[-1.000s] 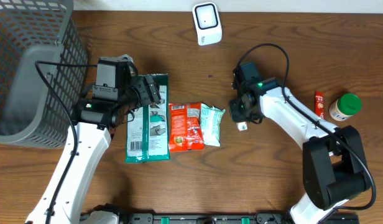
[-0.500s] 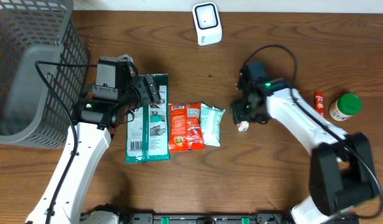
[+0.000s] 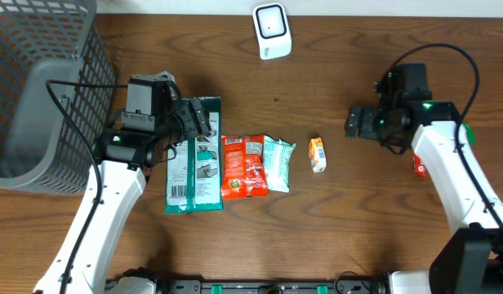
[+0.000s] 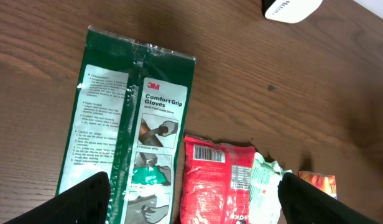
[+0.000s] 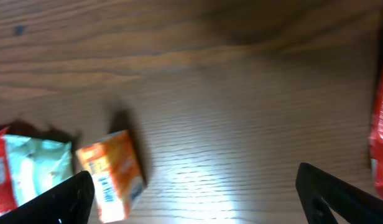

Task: Scan the item barcode
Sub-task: 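Withdraw the right gripper right toward the jar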

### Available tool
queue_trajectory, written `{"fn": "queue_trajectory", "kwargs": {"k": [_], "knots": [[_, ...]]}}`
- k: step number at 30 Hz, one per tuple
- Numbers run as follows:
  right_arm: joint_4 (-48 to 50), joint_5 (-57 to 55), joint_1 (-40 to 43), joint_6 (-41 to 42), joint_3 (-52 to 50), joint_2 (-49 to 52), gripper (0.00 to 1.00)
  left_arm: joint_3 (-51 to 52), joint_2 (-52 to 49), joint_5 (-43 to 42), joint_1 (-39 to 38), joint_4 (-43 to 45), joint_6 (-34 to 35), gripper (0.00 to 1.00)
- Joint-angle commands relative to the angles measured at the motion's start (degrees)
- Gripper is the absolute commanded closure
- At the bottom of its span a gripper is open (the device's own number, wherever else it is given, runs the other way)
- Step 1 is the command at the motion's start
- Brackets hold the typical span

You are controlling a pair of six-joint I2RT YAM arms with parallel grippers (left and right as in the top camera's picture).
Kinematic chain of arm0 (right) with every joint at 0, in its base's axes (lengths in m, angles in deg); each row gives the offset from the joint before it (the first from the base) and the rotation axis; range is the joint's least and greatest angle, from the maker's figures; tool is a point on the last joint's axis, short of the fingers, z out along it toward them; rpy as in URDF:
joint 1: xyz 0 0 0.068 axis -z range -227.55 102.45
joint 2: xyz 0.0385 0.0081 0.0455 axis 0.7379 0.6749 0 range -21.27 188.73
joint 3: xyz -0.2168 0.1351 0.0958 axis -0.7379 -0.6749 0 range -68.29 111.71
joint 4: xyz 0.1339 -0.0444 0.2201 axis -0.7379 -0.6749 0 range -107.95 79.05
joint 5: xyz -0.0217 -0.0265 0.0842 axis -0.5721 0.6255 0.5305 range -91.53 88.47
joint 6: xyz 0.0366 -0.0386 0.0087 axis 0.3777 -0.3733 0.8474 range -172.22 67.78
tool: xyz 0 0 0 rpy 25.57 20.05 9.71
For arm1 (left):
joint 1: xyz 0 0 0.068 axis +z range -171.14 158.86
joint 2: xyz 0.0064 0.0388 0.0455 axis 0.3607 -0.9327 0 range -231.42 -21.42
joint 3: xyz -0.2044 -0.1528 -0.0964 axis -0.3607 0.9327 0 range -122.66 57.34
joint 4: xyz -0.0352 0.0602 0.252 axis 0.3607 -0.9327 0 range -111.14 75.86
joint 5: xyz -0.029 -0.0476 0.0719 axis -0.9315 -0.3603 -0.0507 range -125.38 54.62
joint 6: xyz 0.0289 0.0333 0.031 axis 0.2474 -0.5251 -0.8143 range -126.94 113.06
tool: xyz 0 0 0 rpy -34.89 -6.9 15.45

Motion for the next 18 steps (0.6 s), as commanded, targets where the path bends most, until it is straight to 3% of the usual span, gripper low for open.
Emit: {"fn": "queue_trajectory", "kwargs": {"k": [1,15,18], "knots": [[-0.13,0.31,1.75,0.5,-1.44,1.81,0.01,-0.42,-0.07,0.15,0.2,0.0,-0.96,0.14],[0.31,0.33,1.99,1.84,-3.58,5.55,0.01,-0.42,-0.07,0.15,0.2,0.02,-0.96,0.14],[0.31,0.35,1.92,3.13,-3.78,5.57,0.1,-0.42,-0.07,0.15,0.2,0.02,-0.96,0.13]]}}
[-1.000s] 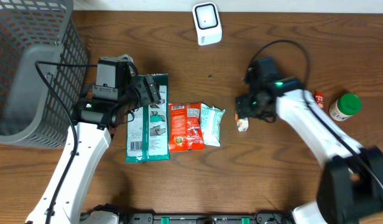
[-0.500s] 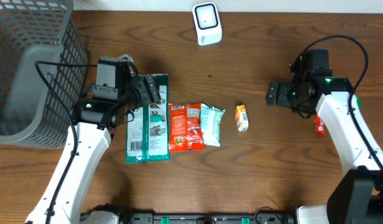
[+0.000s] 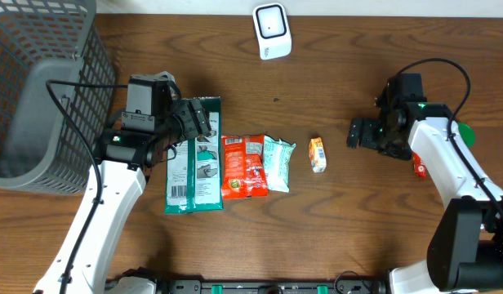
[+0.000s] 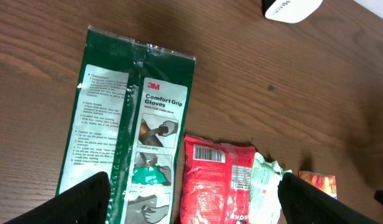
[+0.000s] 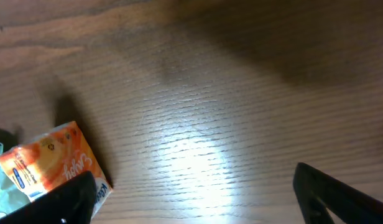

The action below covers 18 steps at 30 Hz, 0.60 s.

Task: Scan the item barcode
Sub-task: 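Withdraw the right gripper right toward the jar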

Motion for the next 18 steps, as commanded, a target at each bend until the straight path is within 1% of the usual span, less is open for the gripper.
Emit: {"fn": "queue_trajectory", "kwargs": {"k": [1,2,3,4,5,6,7,11,18], "knots": [[0.0,0.35,0.22,2.86,-0.7,0.31,0.17,-0.42,-0.07,0.15,0.2,0.02,-0.96,0.14],[0.0,0.52,0.13,3.74,-0.83,0.31,0.31,-0.42,-0.07,0.15,0.2,0.02,-0.96,0.14],[0.07,1.22,0.02,4.22,-1.07,0.31,0.47,-0.42,-0.07,0.15,0.2,0.02,-0.96,0.14],[0.28,2.32,-0.15,4.31,-1.36,0.31,0.67,-0.42,-0.07,0.15,0.2,0.02,-0.96,0.14],[0.59,3.41,-0.39,4.31,-1.77,0.31,0.77,-0.42,-0.07,0.15,0.2,0.02,-0.96,0.14],[0.92,4.09,-0.63,4.31,-2.19,0.31,0.91,-0.42,-0.07,0.15,0.2,0.02,-0.96,0.14],[1.36,4.57,-0.94,4.31,-2.67,0.31,0.99,-0.42,-0.07,0.15,0.2,0.02,-0.96,0.14],[4.66,5.31,-2.54,5.42,-5.25,0.31,0.99,-0.42,-0.07,0.15,0.2,0.02,-0.96,0.14],[14.51,12.07,-6.71,5.57,-10.64,0.31,0.99,-0.42,-0.07,0.15,0.2,0.02,-0.96,0.14]]}}
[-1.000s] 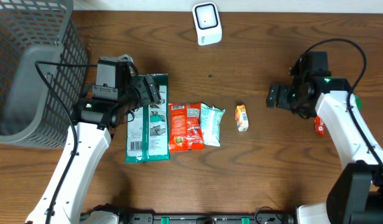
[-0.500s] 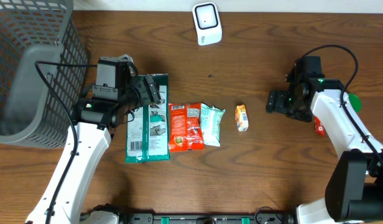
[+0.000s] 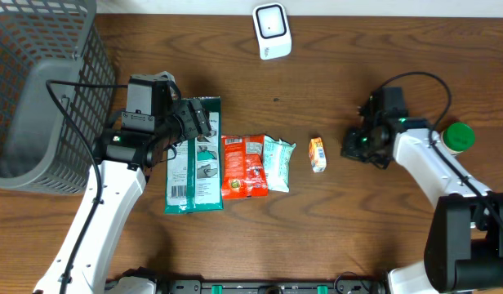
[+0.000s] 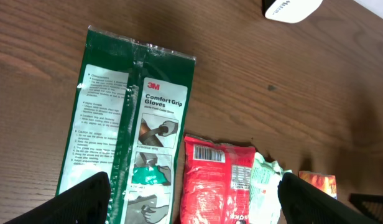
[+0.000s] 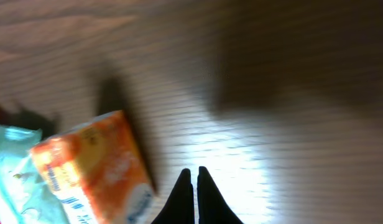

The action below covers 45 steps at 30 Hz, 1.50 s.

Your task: Scan the item barcode

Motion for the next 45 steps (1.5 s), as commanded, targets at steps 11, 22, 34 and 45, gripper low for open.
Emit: {"fn": "queue_trajectory", "kwargs": {"k": [11,22,34,45], "knots": [[7.04,10.38,-7.56,0.92,-2.67,0.13,0.99,-0.42,-0.07,0.15,0.2,0.0,-0.96,0.14],[9.11,16.2,-6.45,-5.11,-2.38,0.0,0.76,-0.42,-0.07,0.15,0.2,0.02,-0.96,0.14],[5.79,8.92,-4.94,2.36,-3.06,0.02,0.6,-0.42,-0.07,0.15,0.2,0.02,-0.96,0.13],[17.05,12.22,-6.45,8.5,-10.88,0.02,0.62,-0.42,-0.07,0.15,0.2,0.0,-0.96,0.13]]}}
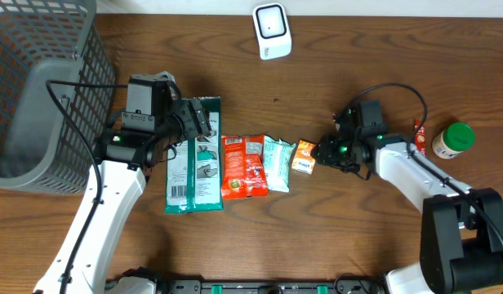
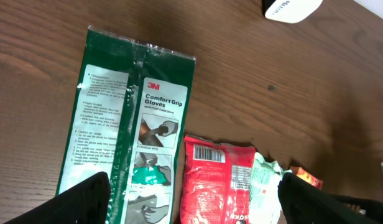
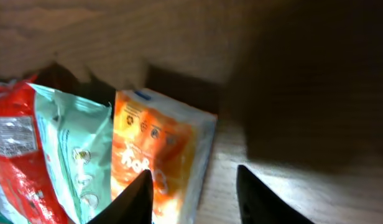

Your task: Scan the item barcode

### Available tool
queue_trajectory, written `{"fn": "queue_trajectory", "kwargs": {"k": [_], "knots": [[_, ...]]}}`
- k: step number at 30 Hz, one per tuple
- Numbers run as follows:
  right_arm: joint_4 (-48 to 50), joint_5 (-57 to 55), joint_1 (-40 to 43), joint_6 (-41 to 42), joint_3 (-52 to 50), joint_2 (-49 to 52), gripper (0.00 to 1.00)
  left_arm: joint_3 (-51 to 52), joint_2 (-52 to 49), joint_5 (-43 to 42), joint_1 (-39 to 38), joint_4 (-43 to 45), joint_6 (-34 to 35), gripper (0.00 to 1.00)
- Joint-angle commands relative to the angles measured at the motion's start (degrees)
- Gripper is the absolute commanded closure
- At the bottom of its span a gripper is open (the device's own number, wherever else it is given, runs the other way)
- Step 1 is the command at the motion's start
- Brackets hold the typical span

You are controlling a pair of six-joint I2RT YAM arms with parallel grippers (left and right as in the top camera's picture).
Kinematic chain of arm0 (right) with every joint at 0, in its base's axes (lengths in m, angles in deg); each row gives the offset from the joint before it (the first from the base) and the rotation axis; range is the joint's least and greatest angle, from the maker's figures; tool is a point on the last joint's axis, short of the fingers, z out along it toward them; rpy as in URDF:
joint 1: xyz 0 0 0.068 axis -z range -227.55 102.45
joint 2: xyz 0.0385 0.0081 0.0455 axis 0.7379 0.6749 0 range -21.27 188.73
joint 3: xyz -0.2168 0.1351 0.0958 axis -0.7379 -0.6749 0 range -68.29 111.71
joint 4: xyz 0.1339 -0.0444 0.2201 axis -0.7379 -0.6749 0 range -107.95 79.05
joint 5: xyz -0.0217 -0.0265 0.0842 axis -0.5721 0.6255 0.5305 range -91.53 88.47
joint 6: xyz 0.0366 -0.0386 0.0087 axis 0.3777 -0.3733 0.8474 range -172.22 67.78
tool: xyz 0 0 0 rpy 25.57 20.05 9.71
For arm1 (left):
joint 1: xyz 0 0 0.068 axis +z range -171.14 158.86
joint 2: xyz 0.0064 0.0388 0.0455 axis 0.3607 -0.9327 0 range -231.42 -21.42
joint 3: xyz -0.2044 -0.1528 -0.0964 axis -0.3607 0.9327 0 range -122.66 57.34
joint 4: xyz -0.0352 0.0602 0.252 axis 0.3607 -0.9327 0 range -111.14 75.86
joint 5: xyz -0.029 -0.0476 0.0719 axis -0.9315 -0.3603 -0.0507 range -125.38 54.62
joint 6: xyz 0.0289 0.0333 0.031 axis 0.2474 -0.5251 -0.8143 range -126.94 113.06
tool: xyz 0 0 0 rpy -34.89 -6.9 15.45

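A small orange box lies tilted against a mint-green packet; the right wrist view shows the orange box close up. My right gripper is low at the box's right side and open. Its left finger stands in front of the box and its right finger over bare wood. The white scanner stands at the back edge. My left gripper hangs open above the green glove pack and red packet.
A grey wire basket fills the far left. A green-lidded jar and a small red item sit at the right behind my right arm. Glove pack, red packet and mint packet lie side by side mid-table.
My right gripper was shut to the right of the orange box; it is now open and at the box. The box sits further left, turned, touching the mint packet. The left arm is unchanged.
My right gripper was wide open, well to the right of the orange box, at the first two moments. Then it was shut and nearer the box. Now it is open at the box, which has shifted left. The left gripper stayed open over the glove pack throughout.
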Motion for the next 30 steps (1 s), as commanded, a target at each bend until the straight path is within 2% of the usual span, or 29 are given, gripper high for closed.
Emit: {"fn": "queue_trajectory", "kwargs": {"k": [1,9,12,13,14,20,30], "knots": [[3.06,2.58,-0.72,2.73,-2.86,0.02,0.63,-0.42,-0.07,0.15,0.2,0.0,-0.94,0.14],[7.54,2.93,-2.36,3.28,-5.66,0.02,0.73,-0.42,-0.07,0.15,0.2,0.0,-0.94,0.14],[8.39,2.97,-2.49,3.26,-5.66,0.02,0.84,-0.42,-0.07,0.15,0.2,0.0,-0.94,0.14],[8.74,2.95,-2.49,3.23,-5.64,0.0,0.94,-0.42,-0.07,0.15,0.2,0.0,-0.94,0.13],[8.96,2.97,-2.45,3.23,-5.6,-0.02,0.99,-0.42,-0.07,0.15,0.2,0.0,-0.94,0.14],[6.88,0.11,-2.12,0.61,-4.48,-3.72,0.99,-0.42,-0.07,0.15,0.2,0.0,-0.94,0.14],[-13.44,-24.24,-2.73,-5.81,1.29,-13.99,0.99,-0.42,-0.07,0.15,0.2,0.0,-0.94,0.14]]}}
